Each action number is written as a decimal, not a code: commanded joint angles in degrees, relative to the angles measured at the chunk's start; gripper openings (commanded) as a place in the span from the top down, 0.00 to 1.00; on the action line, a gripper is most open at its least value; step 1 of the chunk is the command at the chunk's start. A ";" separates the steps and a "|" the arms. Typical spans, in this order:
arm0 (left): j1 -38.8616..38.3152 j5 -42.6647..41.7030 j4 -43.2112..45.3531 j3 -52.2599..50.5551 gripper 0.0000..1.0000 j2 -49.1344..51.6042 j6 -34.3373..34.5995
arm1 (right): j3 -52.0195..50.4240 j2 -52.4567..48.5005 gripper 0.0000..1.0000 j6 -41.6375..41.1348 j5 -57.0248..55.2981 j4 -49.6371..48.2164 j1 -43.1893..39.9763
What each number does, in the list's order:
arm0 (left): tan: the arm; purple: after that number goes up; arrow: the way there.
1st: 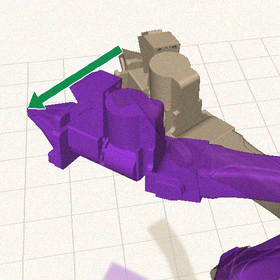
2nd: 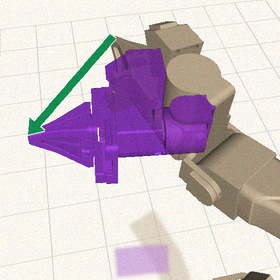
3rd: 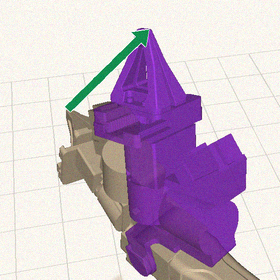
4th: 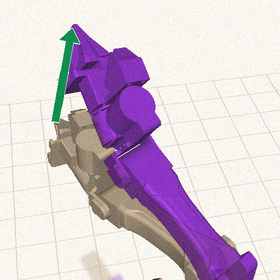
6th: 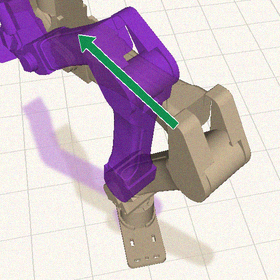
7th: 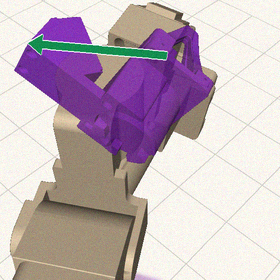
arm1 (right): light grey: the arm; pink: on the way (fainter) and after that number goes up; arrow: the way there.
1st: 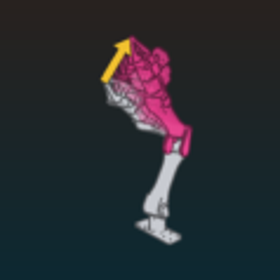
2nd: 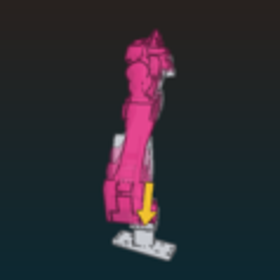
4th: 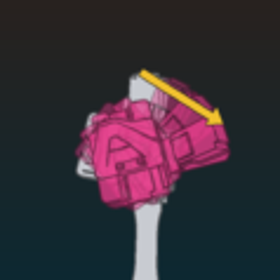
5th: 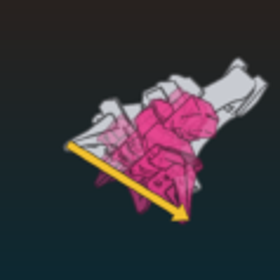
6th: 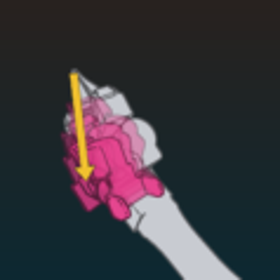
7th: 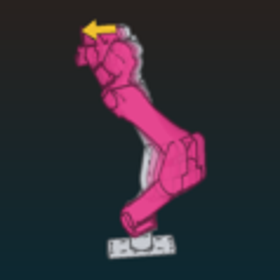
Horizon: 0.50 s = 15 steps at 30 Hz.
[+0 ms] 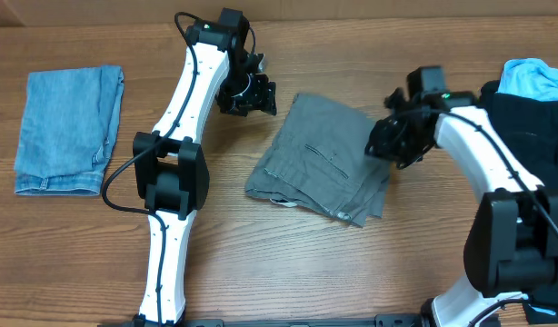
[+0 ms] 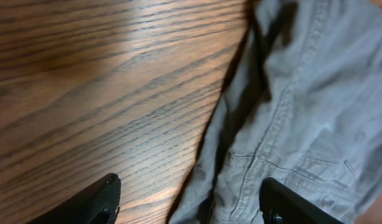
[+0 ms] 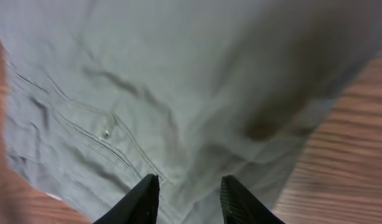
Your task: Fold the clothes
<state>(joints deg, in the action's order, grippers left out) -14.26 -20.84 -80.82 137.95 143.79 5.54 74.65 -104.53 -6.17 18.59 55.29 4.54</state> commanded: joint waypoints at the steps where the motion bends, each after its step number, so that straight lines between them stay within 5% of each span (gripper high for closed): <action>1: -0.63 -1.70 -0.13 0.00 0.24 0.20 -3.76 | -4.24 -0.26 0.63 0.11 -0.59 -1.64 1.20; 9: -1.25 -1.70 -0.04 0.00 0.20 0.22 -3.89 | -9.64 -0.26 0.48 -0.09 -8.68 -4.28 1.05; 15: -1.25 -1.70 -0.22 0.00 0.20 0.22 -3.89 | -10.54 -0.26 0.47 -0.07 -9.62 -5.92 -0.20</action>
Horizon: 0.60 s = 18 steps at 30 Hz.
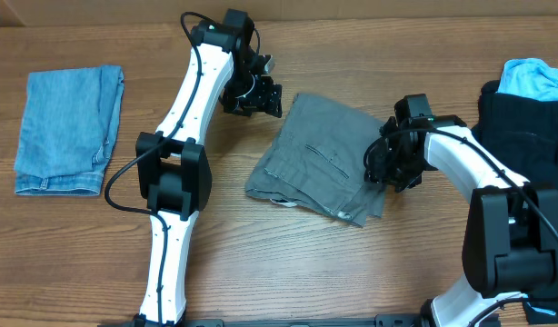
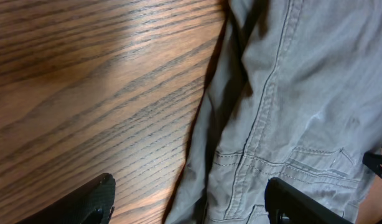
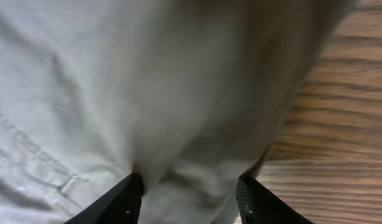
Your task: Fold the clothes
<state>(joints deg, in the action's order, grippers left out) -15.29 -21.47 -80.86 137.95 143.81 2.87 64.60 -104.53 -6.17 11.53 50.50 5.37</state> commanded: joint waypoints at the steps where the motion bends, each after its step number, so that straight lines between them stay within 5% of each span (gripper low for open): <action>1: -0.22 -1.07 -0.20 0.00 0.20 0.20 -1.22 | -0.48 -0.26 0.47 -0.07 -2.67 -1.49 -1.33; 10: -0.22 -1.05 -0.76 0.00 0.21 0.20 -1.22 | 3.54 -0.26 0.49 0.13 -2.93 -2.75 -4.94; 15: -0.22 -0.81 -0.83 0.00 0.21 0.20 -1.22 | 15.72 -0.26 0.94 0.11 -2.29 8.02 -5.11; 18: -0.22 -0.44 -1.01 0.00 0.20 0.20 -1.20 | 22.80 -0.26 0.96 0.11 0.92 14.88 -4.94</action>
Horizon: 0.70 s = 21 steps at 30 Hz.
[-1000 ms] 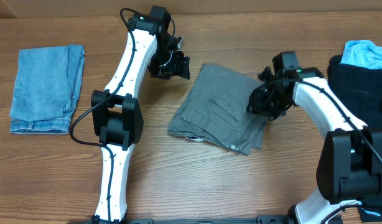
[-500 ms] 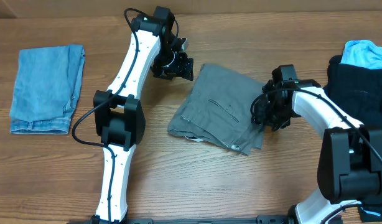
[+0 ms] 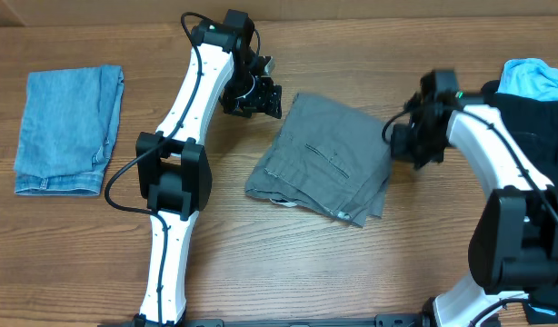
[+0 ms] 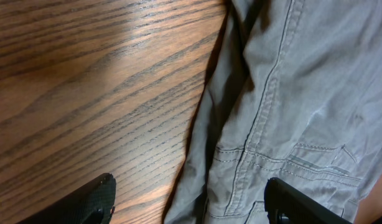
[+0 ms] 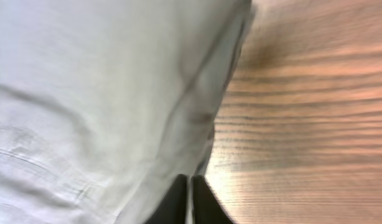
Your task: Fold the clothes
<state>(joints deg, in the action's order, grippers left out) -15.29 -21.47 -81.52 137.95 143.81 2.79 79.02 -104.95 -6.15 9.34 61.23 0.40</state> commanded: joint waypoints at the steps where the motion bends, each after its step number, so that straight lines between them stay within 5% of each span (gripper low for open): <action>1: -0.22 -0.42 -0.35 0.00 0.20 0.20 -1.11 | 9.40 0.15 0.96 0.09 4.26 5.40 0.09; 8: -0.15 -0.39 -0.33 0.00 0.35 0.20 -1.07 | 3.78 -0.20 0.96 -4.50 7.06 1.49 3.63; 21: -0.07 0.39 -1.01 0.00 0.26 0.20 -1.11 | -20.26 -0.31 0.96 -10.19 3.17 -18.43 8.41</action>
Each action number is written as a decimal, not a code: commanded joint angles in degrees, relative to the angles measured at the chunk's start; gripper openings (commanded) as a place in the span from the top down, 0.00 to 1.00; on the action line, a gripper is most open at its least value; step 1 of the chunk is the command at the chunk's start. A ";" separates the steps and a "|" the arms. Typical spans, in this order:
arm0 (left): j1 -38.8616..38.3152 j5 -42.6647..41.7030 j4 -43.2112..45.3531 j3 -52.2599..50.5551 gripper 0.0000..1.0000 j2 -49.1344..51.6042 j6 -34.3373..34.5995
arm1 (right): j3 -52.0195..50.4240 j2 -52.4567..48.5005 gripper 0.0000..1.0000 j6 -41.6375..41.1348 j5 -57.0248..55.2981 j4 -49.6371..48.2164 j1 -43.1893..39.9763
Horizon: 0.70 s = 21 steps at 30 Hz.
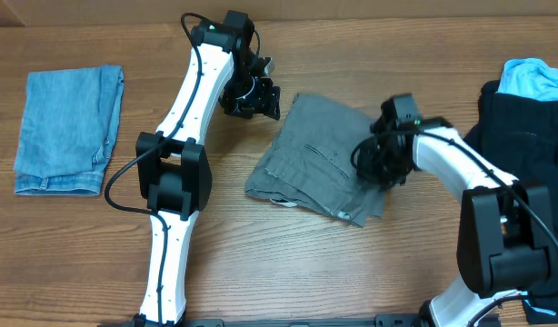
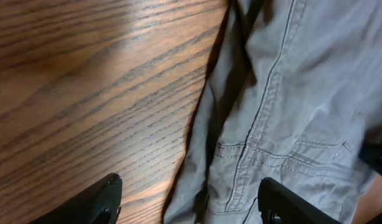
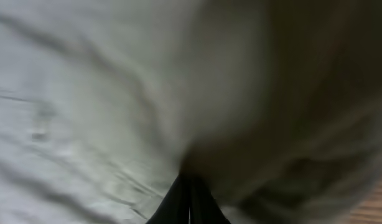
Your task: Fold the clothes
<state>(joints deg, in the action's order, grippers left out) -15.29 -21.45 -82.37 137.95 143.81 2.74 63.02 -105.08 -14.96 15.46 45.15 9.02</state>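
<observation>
Grey trousers (image 1: 320, 159), folded into a rough square, lie in the middle of the wooden table (image 1: 261, 263). My left gripper (image 1: 254, 96) hovers at their top left edge, wide open; in the left wrist view its fingertips (image 2: 99, 200) straddle the seamed edge of the grey trousers (image 2: 303, 93), holding nothing. My right gripper (image 1: 374, 165) is shut, its tips down against the right half of the trousers. In the right wrist view the right gripper (image 3: 190, 200) shows both fingers together against blurred grey cloth (image 3: 104, 93).
Folded blue jeans (image 1: 68, 132) lie at the far left. A heap of dark and light-blue clothes (image 1: 529, 91) sits at the right edge, just behind my right arm.
My right gripper, still shut, has moved from just off the trousers' right edge leftward onto the cloth. The left gripper stays open in the same spot.
First my right gripper was open over the trousers' right side, then open and low on their right edge. Then it was shut beside that edge, and now it rests shut on the cloth. The left gripper shifted slightly toward the trousers early and has stayed open.
</observation>
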 commanded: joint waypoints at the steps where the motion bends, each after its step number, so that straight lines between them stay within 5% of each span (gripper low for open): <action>1: -0.07 1.11 -0.15 0.00 0.26 0.20 -1.07 | -5.18 -0.17 0.96 -1.38 -4.55 -2.95 -0.20; 10: -0.07 2.73 0.33 0.00 0.20 0.20 -0.63 | -4.46 -0.17 0.96 0.92 -17.53 -8.74 -0.52; 21: -0.17 5.20 1.62 0.00 0.17 0.20 4.87 | 4.22 -0.15 0.96 7.76 -11.06 -5.60 -0.76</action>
<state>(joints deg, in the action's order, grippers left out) -15.29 -15.77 -80.95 137.95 143.81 4.69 63.53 -104.66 -9.13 1.56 38.11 8.60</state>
